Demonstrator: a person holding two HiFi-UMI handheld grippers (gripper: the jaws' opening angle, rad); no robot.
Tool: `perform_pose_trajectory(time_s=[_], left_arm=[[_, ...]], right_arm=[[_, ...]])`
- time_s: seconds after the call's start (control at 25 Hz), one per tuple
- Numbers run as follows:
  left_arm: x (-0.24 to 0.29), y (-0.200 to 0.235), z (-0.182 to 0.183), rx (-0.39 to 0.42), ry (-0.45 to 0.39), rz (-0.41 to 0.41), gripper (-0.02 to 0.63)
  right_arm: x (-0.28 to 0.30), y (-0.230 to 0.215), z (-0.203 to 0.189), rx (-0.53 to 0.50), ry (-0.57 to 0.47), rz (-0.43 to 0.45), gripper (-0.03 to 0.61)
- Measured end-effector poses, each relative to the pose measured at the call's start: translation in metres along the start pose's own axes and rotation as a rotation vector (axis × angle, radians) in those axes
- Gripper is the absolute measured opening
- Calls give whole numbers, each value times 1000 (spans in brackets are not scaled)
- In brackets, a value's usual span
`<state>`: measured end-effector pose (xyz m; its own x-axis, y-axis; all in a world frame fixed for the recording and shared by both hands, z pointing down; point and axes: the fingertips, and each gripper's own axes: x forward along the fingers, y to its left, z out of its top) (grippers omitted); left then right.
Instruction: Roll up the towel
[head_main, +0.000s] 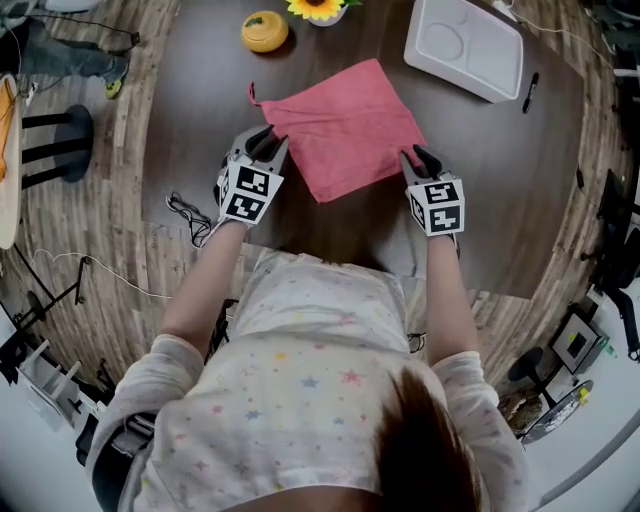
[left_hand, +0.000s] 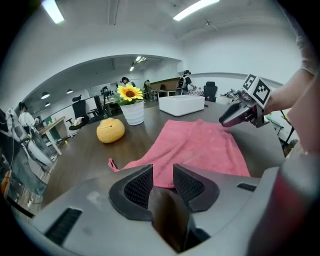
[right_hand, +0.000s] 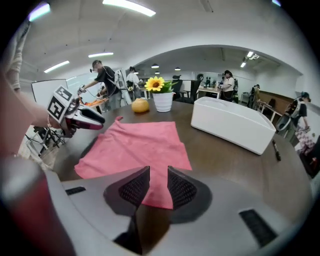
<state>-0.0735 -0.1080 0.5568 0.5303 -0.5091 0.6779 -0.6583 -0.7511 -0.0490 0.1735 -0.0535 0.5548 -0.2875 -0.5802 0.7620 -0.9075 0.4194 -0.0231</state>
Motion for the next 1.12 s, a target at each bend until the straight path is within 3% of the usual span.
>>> perform_pose_trajectory(time_s=[0.16,0.28,0.44,0.84,0.92,1.12], left_arm=[[-8,-15,-13,-6,15,-24,127],[-12,-17,-19,-7,21,-23,127],[-18,-12,-19,-1,1,-19,127],[-19,-14,-27,22,-9,-79,127],[-16,-10,-22,33,-12,-88,127],[-1,1,-15,59,-12,-98,127]], right_arm=[[15,84,-2,-76,20,145,115],[29,123,0,-135,30,192,117],[41,138,-1,-177,41,188,114],[13,145,-30,-118,55,182,129],[8,129,-26,-57,25,141,137],[-3,45,-28,93,-1,-97,141]])
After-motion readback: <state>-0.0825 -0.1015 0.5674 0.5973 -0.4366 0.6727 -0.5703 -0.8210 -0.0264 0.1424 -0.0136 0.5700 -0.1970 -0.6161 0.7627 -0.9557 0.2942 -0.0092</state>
